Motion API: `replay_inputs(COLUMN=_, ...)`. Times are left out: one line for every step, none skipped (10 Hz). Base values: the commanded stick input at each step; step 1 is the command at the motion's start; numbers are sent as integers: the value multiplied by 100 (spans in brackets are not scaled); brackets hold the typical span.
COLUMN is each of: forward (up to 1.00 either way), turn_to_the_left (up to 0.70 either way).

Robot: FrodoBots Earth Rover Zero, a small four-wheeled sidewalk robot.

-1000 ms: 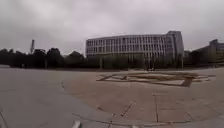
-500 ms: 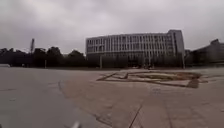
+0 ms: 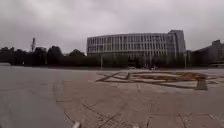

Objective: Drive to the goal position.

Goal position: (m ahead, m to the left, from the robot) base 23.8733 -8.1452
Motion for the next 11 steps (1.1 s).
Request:
replay_inputs(forward=0, turn_to_the_left=19)
replay_inputs(forward=0, turn_to_the_left=59)
replay_inputs(forward=0, turn_to_the_left=69)
replay_inputs(forward=0, turn_to_the_left=42)
replay_inputs(forward=0, turn_to_the_left=0)
replay_inputs(forward=0, turn_to_the_left=0)
replay_inputs(forward=0, turn_to_the_left=0)
replay_inputs(forward=0, turn_to_the_left=0)
replay_inputs(forward=0, turn_to_the_left=0)
replay_inputs(forward=0, turn_to_the_left=0)
replay_inputs(forward=0, turn_to_the_left=0)
